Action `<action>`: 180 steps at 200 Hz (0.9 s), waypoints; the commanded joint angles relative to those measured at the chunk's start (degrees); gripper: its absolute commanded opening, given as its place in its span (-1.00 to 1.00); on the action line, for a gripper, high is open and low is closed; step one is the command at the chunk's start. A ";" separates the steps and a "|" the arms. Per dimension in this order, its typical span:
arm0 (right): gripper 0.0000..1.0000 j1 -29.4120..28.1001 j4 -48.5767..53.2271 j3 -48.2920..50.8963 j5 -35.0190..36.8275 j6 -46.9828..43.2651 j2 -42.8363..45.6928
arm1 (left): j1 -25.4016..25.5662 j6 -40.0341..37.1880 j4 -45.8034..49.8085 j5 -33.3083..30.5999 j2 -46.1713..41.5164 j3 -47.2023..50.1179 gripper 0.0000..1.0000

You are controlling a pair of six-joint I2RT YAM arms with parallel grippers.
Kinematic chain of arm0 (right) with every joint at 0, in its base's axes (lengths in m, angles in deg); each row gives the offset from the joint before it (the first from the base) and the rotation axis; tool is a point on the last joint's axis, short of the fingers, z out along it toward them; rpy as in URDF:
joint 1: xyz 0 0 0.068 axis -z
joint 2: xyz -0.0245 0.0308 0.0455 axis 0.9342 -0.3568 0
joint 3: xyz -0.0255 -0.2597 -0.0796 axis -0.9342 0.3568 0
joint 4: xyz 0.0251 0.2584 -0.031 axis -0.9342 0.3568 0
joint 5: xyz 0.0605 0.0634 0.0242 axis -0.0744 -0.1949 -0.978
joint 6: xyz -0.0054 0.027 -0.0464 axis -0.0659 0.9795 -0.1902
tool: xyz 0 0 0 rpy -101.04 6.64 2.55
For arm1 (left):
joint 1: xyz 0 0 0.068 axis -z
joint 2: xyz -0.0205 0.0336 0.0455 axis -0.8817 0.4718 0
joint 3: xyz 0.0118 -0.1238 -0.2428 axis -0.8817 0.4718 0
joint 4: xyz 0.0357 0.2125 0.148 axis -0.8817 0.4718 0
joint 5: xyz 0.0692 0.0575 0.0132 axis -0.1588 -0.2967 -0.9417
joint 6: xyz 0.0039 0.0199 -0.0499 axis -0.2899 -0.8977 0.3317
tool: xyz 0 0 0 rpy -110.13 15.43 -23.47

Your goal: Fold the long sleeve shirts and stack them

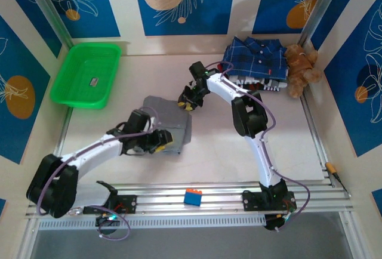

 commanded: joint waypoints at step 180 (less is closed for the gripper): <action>-0.38 -17.45 -0.71 27.75 -6.05 -1.71 14.93 | -16.74 -17.58 7.19 -11.73 31.90 -28.12 0.12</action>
